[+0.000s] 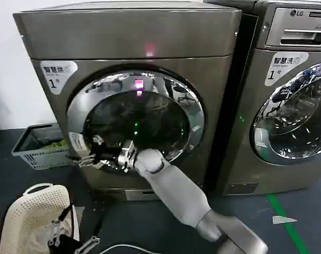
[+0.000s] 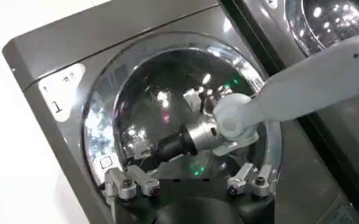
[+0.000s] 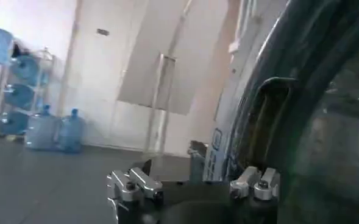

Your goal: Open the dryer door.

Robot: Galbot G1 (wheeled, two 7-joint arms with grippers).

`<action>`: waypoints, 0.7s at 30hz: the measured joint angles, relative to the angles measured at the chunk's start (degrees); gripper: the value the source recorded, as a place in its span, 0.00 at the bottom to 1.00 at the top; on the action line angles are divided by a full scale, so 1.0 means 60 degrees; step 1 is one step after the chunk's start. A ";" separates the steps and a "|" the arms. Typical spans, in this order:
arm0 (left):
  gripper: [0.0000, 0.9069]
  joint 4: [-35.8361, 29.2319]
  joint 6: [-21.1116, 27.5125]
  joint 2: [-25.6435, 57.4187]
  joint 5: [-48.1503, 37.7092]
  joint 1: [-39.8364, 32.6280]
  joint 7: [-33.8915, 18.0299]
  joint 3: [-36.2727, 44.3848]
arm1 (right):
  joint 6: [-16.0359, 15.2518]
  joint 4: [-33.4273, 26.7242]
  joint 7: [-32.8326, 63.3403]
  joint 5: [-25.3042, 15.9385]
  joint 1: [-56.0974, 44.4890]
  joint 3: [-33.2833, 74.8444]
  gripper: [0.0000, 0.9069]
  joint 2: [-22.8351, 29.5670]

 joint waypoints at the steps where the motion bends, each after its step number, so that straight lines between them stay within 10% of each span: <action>1: 1.00 0.0050 0.0073 0.0000 -0.0010 -0.0033 -0.0074 -0.0067 | -0.0026 0.0112 -0.0092 0.0064 -0.0045 -0.0048 1.00 -0.0003; 21: 1.00 0.0419 0.2439 0.0494 -0.1788 -0.1236 -0.0315 -0.3380 | 0.0015 0.3317 -0.3232 0.2169 -0.0997 -0.0499 1.00 -0.2371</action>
